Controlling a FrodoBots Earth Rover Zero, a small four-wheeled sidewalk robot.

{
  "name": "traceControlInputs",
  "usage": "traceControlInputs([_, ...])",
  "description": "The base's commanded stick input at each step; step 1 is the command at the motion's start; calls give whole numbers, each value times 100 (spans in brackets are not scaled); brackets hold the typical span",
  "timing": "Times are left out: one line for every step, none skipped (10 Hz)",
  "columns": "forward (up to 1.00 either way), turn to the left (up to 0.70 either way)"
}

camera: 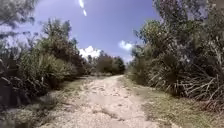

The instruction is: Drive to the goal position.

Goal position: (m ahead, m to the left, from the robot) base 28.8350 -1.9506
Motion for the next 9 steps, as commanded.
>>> traceControlInputs([50,0])
traceControlInputs([50,0])
traceControlInputs([50,0])
traceControlInputs([50,0])
traceControlInputs([50,0])
traceControlInputs([50,0])
traceControlInputs([50,0])
traceControlInputs([50,-21])
traceControlInputs([50,-41])
